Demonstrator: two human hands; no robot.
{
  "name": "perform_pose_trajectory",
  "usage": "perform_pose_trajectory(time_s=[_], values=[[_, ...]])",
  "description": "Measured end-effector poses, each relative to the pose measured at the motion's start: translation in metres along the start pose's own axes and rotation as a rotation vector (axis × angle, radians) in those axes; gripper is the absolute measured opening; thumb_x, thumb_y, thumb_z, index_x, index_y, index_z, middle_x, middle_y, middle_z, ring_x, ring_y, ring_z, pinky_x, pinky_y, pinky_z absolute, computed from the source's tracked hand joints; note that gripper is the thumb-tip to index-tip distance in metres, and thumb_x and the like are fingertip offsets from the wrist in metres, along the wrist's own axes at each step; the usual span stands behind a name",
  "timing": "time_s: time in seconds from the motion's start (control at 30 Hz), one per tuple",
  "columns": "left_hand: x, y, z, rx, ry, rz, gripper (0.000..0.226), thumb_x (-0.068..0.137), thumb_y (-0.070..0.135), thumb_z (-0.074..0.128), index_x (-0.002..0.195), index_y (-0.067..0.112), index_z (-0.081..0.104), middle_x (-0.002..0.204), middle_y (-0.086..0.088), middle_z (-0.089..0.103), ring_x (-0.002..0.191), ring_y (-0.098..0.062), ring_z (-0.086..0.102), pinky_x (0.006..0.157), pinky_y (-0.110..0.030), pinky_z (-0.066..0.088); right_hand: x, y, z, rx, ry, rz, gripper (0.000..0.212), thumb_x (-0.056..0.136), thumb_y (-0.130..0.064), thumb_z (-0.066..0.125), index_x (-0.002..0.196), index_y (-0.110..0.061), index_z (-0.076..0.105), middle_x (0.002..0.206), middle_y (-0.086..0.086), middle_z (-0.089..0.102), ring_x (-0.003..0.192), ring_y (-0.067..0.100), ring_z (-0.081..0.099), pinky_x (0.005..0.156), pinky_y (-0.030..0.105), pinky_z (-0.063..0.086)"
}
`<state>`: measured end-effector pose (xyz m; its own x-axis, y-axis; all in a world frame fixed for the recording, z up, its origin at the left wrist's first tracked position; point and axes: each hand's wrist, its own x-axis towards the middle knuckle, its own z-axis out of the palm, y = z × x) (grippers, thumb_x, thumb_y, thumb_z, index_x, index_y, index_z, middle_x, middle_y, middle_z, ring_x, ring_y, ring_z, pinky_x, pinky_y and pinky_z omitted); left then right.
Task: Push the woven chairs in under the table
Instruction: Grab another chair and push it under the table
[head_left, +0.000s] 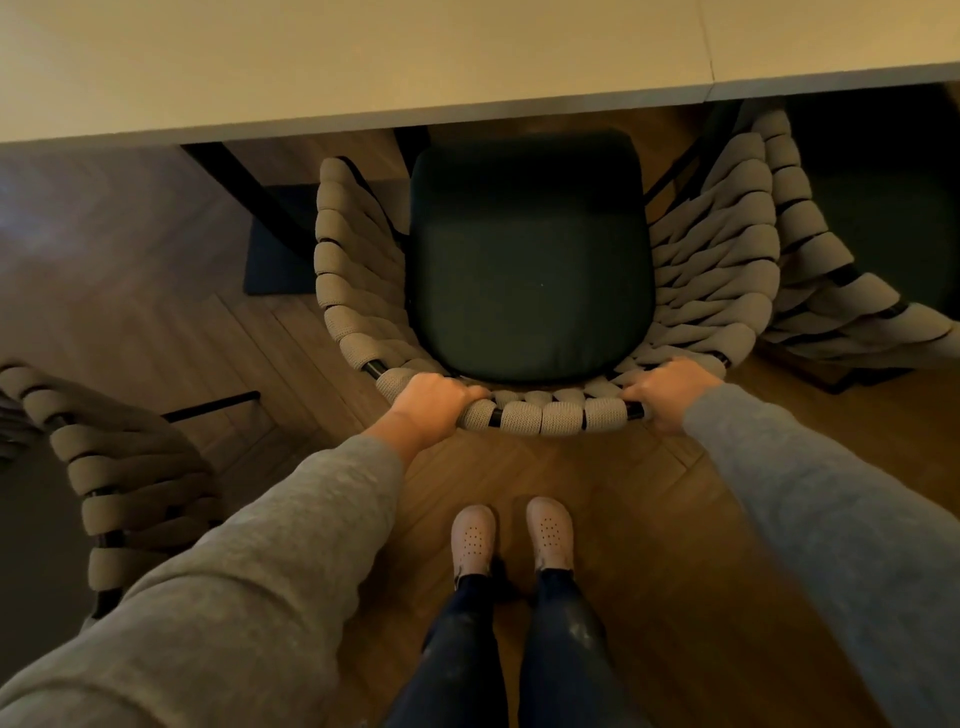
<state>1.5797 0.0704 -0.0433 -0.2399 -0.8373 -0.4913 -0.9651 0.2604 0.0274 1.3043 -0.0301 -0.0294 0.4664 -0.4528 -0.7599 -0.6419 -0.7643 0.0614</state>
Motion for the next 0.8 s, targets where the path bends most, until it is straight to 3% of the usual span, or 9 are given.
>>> perform_pose_trajectory(time_s=[0.13,0.37,0.8], values=[[-0.002,0.005,0.002,-0.013,0.013,-0.043,0.044,0.097,0.022,0.050,0.139,0.032,0.042,0.121,0.002,0.062,0.105,-0.020,0.062,0.085,-0.034,0.049,0.000,-0.002,0.003,0.015,0.029,0.013,0.040,0.094,-0.028,0.058,0.133,-0.033,0.051,0.124,-0.003,0.061,0.116,0.019,0.056,0.105,0.038,0.042],[-0.009,0.013,0.015,-0.043,-0.006,-0.052,0.045,0.096,0.024,0.052,0.139,0.031,0.040,0.123,0.001,0.061,0.106,-0.018,0.061,0.087,-0.034,0.052,-0.003,-0.004,0.006,-0.089,0.000,0.009,0.043,0.097,-0.023,0.054,0.137,-0.034,0.047,0.133,-0.003,0.054,0.125,0.020,0.050,0.110,0.042,0.030],[0.051,-0.028,-0.020,-0.058,0.002,-0.084,0.037,0.093,0.027,0.055,0.129,0.031,0.050,0.105,0.002,0.064,0.094,-0.019,0.063,0.078,-0.037,0.054,0.051,0.045,-0.039,0.015,0.120,0.065,0.046,0.093,-0.019,0.057,0.135,-0.039,0.050,0.139,-0.005,0.051,0.130,0.021,0.045,0.114,0.047,0.019]])
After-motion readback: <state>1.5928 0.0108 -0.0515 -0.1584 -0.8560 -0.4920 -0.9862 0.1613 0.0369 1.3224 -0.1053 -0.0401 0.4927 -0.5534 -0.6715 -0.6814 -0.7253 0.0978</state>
